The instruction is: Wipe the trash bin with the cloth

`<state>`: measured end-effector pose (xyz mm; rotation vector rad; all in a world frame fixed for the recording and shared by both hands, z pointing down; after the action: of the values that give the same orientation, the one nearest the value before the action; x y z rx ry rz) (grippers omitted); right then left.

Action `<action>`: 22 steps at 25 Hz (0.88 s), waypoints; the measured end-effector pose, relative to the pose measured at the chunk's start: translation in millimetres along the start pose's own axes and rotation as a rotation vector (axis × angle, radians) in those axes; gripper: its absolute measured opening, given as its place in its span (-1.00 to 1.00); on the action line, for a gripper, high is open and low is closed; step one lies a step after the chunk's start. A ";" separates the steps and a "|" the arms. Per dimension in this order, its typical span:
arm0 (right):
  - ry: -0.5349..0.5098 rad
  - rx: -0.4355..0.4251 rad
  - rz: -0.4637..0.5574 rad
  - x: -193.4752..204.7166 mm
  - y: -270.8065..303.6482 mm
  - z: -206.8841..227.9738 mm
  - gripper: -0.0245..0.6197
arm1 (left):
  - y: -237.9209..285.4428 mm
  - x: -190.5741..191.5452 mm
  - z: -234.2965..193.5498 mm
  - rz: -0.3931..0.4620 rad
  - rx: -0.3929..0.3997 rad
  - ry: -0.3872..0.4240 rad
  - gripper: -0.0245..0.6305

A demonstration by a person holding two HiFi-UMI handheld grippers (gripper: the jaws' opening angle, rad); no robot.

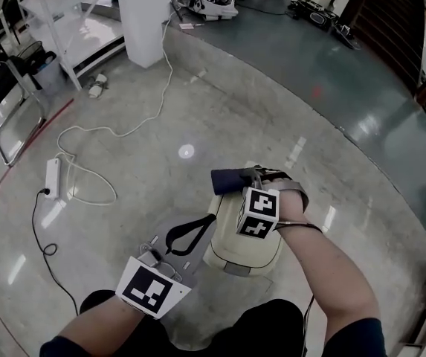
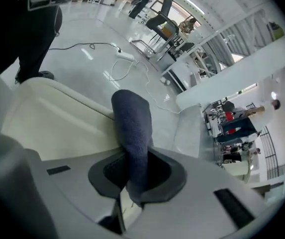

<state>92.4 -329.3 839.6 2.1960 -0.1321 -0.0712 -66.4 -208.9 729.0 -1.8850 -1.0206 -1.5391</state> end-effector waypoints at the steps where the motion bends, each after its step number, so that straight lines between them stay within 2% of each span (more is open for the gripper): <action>1: 0.006 -0.023 0.008 -3.4 -3.0 -1.2 -0.76 | -4.0 -1.7 -1.1 0.002 -0.007 -0.003 -0.93; 9: -0.052 -0.121 0.056 -37.5 -55.4 -63.5 -0.76 | -20.8 -15.3 -3.6 0.008 -0.028 0.008 -0.93; 17: -0.094 -0.156 0.100 -66.2 -97.5 -120.3 -0.76 | -10.6 -11.8 11.9 -0.008 0.001 0.012 -0.93; 22: -0.090 -0.190 0.124 -71.0 -115.6 -146.4 -0.76 | -1.8 -14.7 21.2 -0.029 0.026 0.022 -0.93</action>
<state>44.5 -135.7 832.3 1.9915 -0.2997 -0.1088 -56.4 -195.0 709.5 -1.8390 -1.0581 -1.5520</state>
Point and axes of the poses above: the fingertips, and each gripper's own axes: y forward along the fingers, z to its right, x out of its underside, the point moved 8 cm from there along -y, backward along the fingers, and after that the axes turned 11 degrees about -y, right-handed, at the moved point
